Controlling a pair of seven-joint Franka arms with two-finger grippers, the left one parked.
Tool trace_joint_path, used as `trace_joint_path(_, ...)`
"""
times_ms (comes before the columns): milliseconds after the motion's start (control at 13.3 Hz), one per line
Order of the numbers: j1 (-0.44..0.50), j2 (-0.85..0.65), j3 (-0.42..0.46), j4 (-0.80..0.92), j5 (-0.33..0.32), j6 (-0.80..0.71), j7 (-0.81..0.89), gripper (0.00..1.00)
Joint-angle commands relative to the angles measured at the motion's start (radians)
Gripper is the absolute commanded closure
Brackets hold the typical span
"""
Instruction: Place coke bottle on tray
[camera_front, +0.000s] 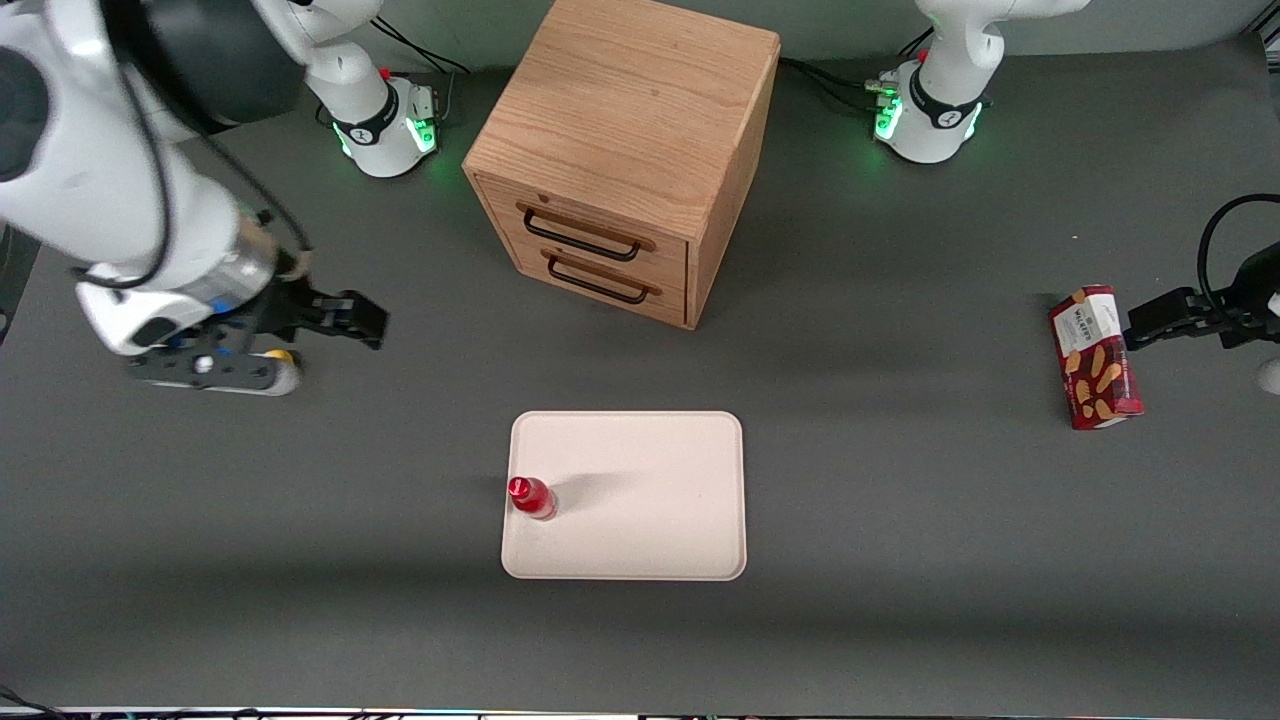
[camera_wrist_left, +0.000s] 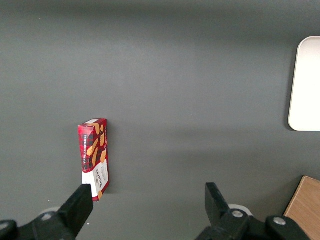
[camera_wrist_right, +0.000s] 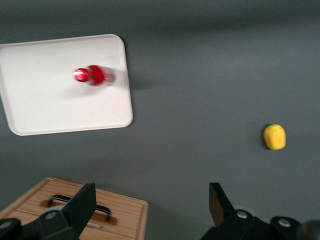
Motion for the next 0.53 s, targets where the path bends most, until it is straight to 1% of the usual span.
trace_joint_path(0,-0.152,-0.139,0.079,-0.169,-0.007,0.015,-0.112,0.00)
trace_joint_path(151,-0.215,-0.183,0.079,-0.230,-0.002,0.029,-0.229,0.00)
trace_joint_path(301,-0.245,-0.242,0.070,-0.313,-0.005,0.090,-0.289,0.00)
trace_joint_path(452,-0.265,-0.288,0.056,-0.377,-0.007,0.121,-0.326,0.00)
